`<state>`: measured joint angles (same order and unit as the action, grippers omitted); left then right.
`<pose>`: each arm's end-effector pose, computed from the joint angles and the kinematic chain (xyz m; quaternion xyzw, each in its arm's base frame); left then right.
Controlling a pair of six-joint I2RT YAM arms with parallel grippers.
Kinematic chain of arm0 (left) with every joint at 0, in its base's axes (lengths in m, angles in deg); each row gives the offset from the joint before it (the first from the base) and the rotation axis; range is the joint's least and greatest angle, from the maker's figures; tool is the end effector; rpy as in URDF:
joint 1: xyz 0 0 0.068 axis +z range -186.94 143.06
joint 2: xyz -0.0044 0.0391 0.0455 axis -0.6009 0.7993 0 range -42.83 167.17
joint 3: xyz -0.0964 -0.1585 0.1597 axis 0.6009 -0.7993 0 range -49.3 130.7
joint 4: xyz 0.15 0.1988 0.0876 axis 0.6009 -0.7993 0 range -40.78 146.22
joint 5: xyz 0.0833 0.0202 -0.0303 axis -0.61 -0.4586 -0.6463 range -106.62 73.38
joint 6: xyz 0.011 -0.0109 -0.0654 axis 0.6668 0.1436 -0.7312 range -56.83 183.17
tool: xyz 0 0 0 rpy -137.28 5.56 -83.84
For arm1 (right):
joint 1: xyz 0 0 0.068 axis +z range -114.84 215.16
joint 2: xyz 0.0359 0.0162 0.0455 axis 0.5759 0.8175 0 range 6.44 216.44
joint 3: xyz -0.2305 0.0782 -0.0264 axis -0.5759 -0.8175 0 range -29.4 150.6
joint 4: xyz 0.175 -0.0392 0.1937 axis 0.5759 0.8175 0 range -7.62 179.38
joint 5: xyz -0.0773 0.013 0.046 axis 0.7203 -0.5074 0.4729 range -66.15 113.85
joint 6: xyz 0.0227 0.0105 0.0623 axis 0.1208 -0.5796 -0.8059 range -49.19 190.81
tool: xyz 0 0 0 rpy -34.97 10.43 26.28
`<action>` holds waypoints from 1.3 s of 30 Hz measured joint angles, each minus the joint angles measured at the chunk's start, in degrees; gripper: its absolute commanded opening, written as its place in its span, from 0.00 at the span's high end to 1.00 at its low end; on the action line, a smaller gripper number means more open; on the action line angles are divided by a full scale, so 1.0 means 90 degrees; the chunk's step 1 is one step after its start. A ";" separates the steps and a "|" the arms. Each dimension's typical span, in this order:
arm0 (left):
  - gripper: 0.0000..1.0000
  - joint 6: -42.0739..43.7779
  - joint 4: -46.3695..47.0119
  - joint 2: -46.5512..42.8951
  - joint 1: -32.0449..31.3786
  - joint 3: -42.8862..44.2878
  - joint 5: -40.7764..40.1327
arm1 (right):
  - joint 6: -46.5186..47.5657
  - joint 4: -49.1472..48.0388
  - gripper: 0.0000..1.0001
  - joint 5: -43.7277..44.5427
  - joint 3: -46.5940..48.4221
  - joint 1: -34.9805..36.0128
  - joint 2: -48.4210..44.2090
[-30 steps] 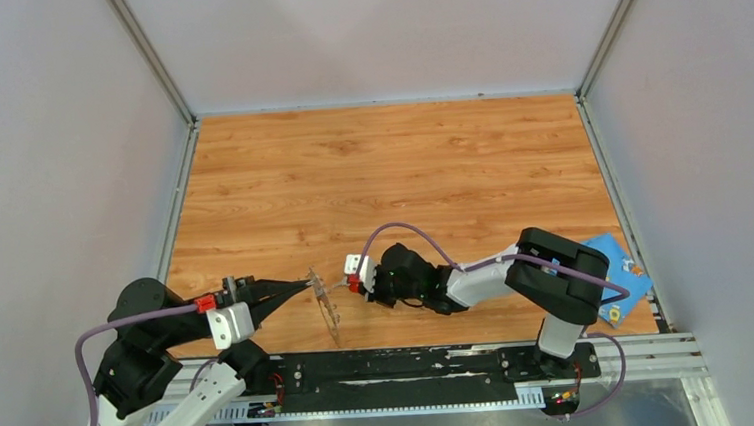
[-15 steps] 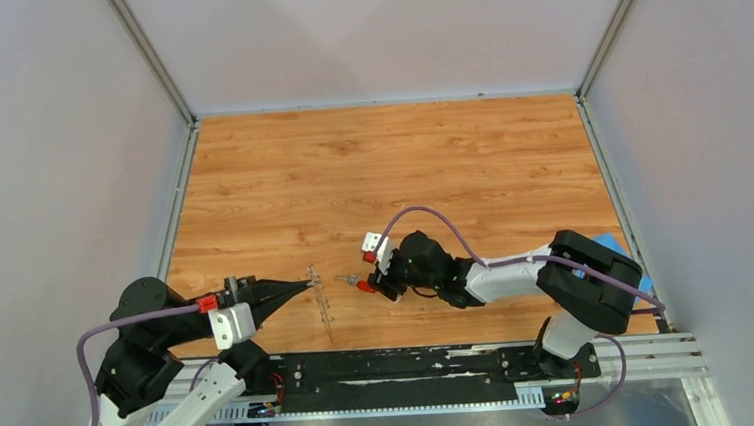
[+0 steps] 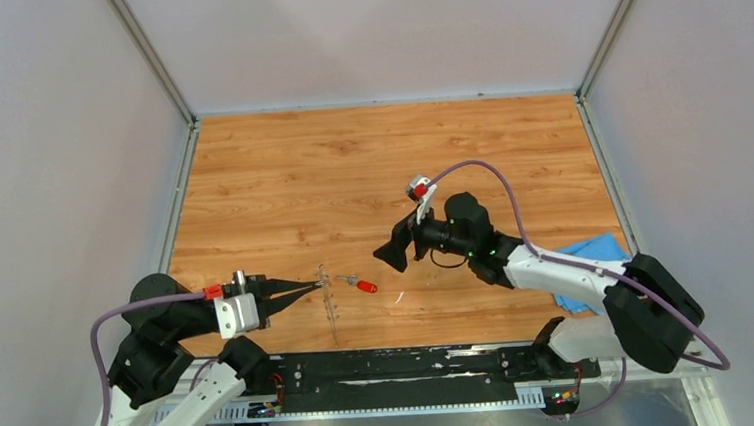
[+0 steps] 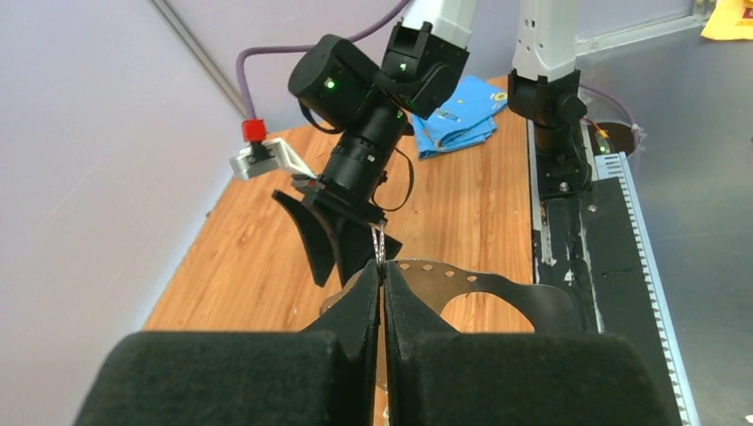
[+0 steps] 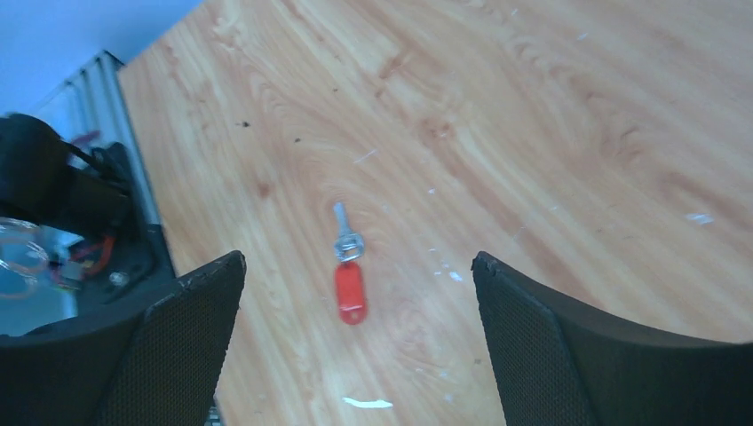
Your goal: Put the keys on the keyring
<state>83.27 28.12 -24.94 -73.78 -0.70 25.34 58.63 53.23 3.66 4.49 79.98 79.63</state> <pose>0.0525 -0.0841 0.3689 0.5350 0.4436 -0.3430 0.6319 0.2027 0.2274 0.2061 -0.3200 0.6930 0.4196 0.4912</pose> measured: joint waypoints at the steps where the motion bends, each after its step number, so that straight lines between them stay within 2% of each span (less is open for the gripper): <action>1: 1.00 -0.0080 0.0114 0.0000 0.0000 -0.0051 0.0010 | -0.0272 0.0032 0.00 -0.0061 0.0044 -0.0046 0.0017; 6: 1.00 -0.0364 0.0352 0.0015 0.0000 -0.0168 0.0015 | -0.0515 0.1200 0.21 -0.0083 0.0869 -0.0027 0.1243; 11: 1.00 -0.0476 0.0483 0.0032 0.0000 -0.0168 0.0012 | -0.0131 0.1489 0.34 0.0911 0.0721 0.0352 0.1243; 12: 1.00 -0.0476 0.0488 0.0032 0.0000 -0.0168 0.0012 | -0.0058 0.1528 0.15 0.0957 0.0780 0.0408 0.1294; 13: 1.00 -0.0474 0.0488 0.0032 0.0000 -0.0168 0.0010 | 0.0034 0.1579 0.02 0.0957 0.0906 0.0440 0.1406; 16: 1.00 -0.0469 0.0491 0.0032 0.0000 -0.0168 0.0010 | 0.0340 0.1518 0.00 0.1054 0.1224 0.0563 0.1809; 19: 1.00 -0.0435 0.0488 0.0034 0.0000 -0.0163 -0.0002 | 0.0619 0.1540 0.00 0.1780 0.1173 0.1010 0.1712; 21: 1.00 -0.0396 0.0481 0.0036 0.0000 -0.0146 -0.0012 | 0.0561 0.1545 0.05 0.2181 0.1166 0.1219 0.1506; 23: 1.00 -0.0350 0.0478 0.0039 0.0000 -0.0129 -0.0012 | 0.0372 0.1452 0.18 0.2426 0.1171 0.1183 0.1353; 24: 1.00 -0.0345 0.0483 0.0039 0.0000 -0.0126 -0.0015 | 0.0313 0.1411 0.21 0.2467 0.1212 0.1110 0.1362; 28: 1.00 -0.0330 0.0491 0.0041 0.0000 -0.0126 -0.0024 | 0.0172 0.1508 0.23 0.2463 0.1598 0.1020 0.1933; 29: 1.00 -0.0330 0.0491 0.0041 0.0000 -0.0124 -0.0024 | 0.0177 0.1486 0.26 0.2436 0.1569 0.1073 0.2038; 31: 1.00 -0.0330 0.0491 0.0041 0.0000 -0.0126 -0.0022 | 0.0219 0.1331 0.36 0.2244 0.1411 0.1173 0.2188; 33: 1.00 -0.0330 0.0491 0.0041 0.0000 -0.0124 -0.0022 | 0.0333 0.1171 0.42 0.1923 0.1265 0.1236 0.2363; 39: 1.00 -0.0330 0.0488 0.0044 0.0000 -0.0124 -0.0022 | 0.0627 0.0585 0.52 0.0984 0.1122 0.1270 0.2817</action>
<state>80.30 32.51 -24.54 -73.78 -1.82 25.14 64.27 58.50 12.51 14.59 91.41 104.98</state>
